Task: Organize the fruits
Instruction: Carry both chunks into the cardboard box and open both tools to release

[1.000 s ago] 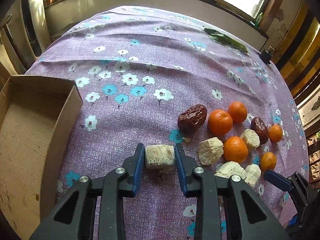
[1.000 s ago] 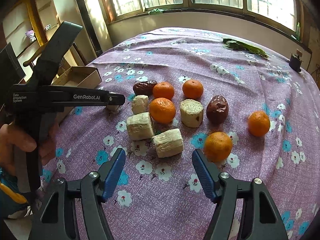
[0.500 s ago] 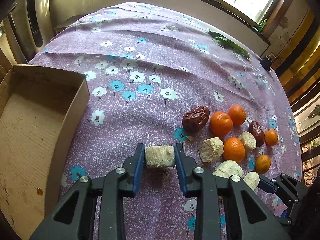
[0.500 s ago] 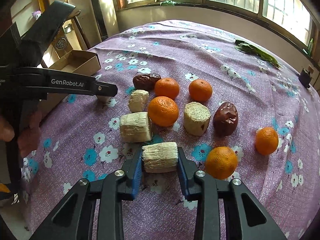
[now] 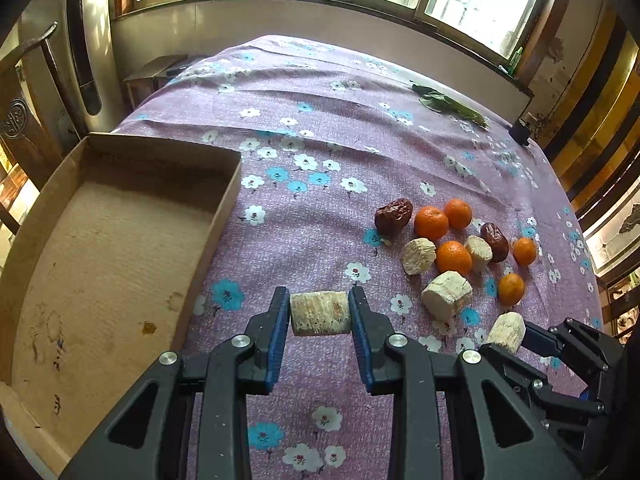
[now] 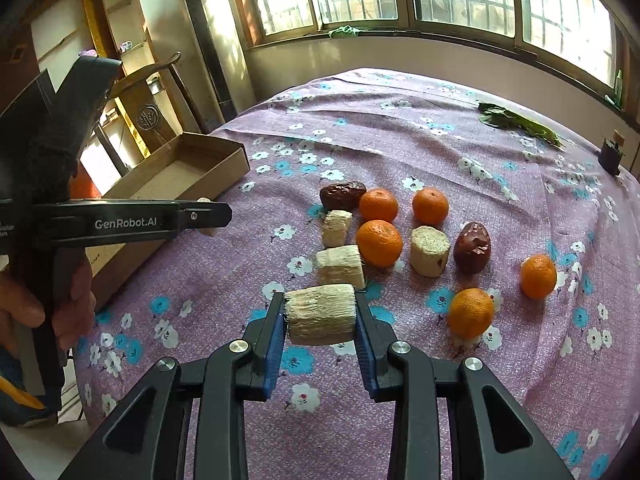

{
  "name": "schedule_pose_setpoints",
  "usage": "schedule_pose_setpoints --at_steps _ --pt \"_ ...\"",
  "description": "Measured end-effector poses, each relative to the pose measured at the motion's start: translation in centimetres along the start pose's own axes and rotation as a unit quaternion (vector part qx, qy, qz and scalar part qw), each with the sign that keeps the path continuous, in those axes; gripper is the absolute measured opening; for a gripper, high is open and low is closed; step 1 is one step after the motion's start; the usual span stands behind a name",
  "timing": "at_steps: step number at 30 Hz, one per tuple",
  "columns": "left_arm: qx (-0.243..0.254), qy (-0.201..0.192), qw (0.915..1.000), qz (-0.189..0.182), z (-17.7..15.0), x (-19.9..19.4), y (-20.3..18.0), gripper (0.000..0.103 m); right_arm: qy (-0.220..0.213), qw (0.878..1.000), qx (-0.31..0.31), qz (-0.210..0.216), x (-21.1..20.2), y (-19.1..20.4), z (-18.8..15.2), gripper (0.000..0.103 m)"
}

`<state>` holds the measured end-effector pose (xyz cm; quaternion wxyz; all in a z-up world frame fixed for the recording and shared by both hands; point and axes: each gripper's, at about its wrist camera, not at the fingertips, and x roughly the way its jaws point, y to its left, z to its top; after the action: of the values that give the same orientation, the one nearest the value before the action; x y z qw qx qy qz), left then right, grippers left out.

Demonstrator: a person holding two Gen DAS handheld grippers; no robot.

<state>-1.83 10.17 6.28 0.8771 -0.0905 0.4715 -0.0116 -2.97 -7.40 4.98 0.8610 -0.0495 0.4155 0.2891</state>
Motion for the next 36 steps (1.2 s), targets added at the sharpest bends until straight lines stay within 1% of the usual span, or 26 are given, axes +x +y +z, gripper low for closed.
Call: schedule_pose_setpoints --at_steps 5,9,15,20,27,33,36 --pt "0.001 -0.024 0.9993 0.028 -0.7 -2.2 1.8 0.029 -0.001 1.000 -0.016 0.009 0.4 2.2 0.8 0.035" --pt "0.003 -0.039 0.9977 0.056 -0.6 -3.4 3.6 0.029 0.000 0.999 -0.032 0.020 1.0 4.0 1.7 0.035" --pt "-0.006 -0.046 0.9951 0.088 0.0 -4.0 6.9 0.029 0.004 0.998 -0.061 0.032 2.3 7.0 3.5 0.035" --pt "-0.013 -0.049 0.9931 0.105 1.0 -4.1 9.3 0.029 0.007 0.996 -0.078 0.043 3.8 9.1 5.4 0.035" --pt "-0.032 -0.040 0.9917 0.118 2.7 -3.0 12.5 0.029 0.014 0.994 -0.097 0.057 6.1 11.4 7.5 0.035" --pt "-0.048 -0.018 0.9917 0.118 4.3 -1.0 14.5 0.029 0.020 0.992 -0.108 0.069 9.0 12.9 9.9 0.035" --pt "-0.058 -0.007 0.9916 0.116 5.0 0.2 15.3 0.029 0.030 0.990 -0.116 0.075 11.0 13.8 11.1 0.035"
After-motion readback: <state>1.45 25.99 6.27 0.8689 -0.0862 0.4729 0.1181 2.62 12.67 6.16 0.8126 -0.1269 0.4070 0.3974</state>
